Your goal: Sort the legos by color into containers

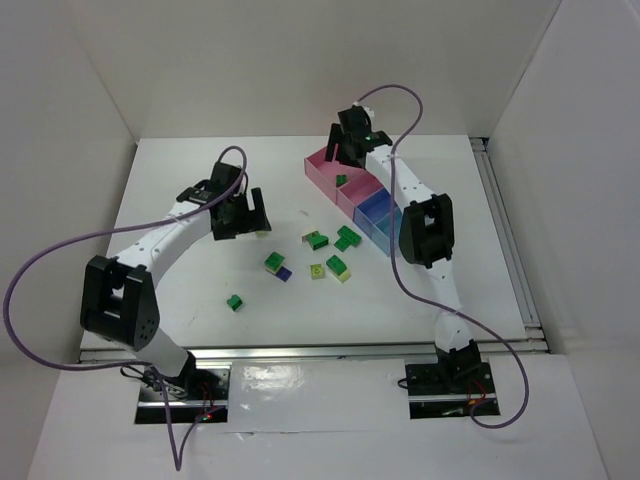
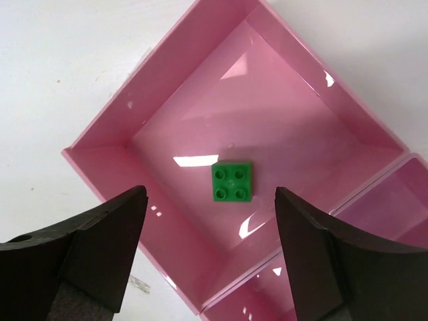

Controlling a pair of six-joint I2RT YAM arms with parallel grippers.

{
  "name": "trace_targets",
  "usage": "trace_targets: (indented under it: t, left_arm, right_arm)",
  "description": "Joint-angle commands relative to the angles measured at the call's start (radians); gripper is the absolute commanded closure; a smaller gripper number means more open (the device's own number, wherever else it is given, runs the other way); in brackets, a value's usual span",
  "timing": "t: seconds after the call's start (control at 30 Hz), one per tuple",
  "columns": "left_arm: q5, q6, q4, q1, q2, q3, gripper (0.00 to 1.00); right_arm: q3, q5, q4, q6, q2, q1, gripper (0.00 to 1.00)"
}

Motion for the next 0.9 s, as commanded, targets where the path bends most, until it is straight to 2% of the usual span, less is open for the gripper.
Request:
trace_targets:
  t: [0.0,0.1,0.2,0.27,0.37,0.53,0.63,0.7,0.87]
  left_arm:
    - [-0.032,-0.053,-0.062,0.003,0.054,0.078,0.04]
    - [-0.067,-0.073,-0.073,-0.006,0.097,0.099,0.08]
    - [-0.08,-0.083,-0.073,-0.006,0.137,0.128,0.13]
    - [-0.08,-0.083,-0.073,-0.006,0.172,0.156,0.16]
    - [-0.08,-0.083,-0.064,-0.006,0.204,0.179,0.16]
    - [-0.1,-0.092,-0.085,-0.016,0.31,0.265,0.14]
    - [-0.124,-0.106,-0.085,-0.016,0.351,0.289,0.17]
    - [-0.134,-0.106,-0.085,-0.016,0.397,0.319,0.22]
    - [-0.179,-0.106,-0.145,-0.016,0.505,0.426,0.25]
  right_arm:
    - [0.046,-0.031,0.022,-0.014,-0.04,-0.006,0.16]
    - [0.002,-0.02,0.022,-0.014,-0.122,-0.006,0.16]
    - [-0.177,-0.02,0.085,-0.014,-0.251,0.003,0.18]
    - [-0.268,0.035,0.131,-0.024,-0.326,0.014,0.18]
    - [-0.461,0.107,0.181,-0.046,-0.475,0.025,0.18]
    - [-0.757,0.164,0.205,-0.047,-0.719,0.014,0.1]
    - [-0.865,0.164,0.205,-0.047,-0.818,-0.007,0.09]
    - [-0.902,0.154,0.185,-0.034,-0.856,-0.027,0.09]
    - [-0.923,0.155,0.114,-0.034,-0.89,-0.047,0.07]
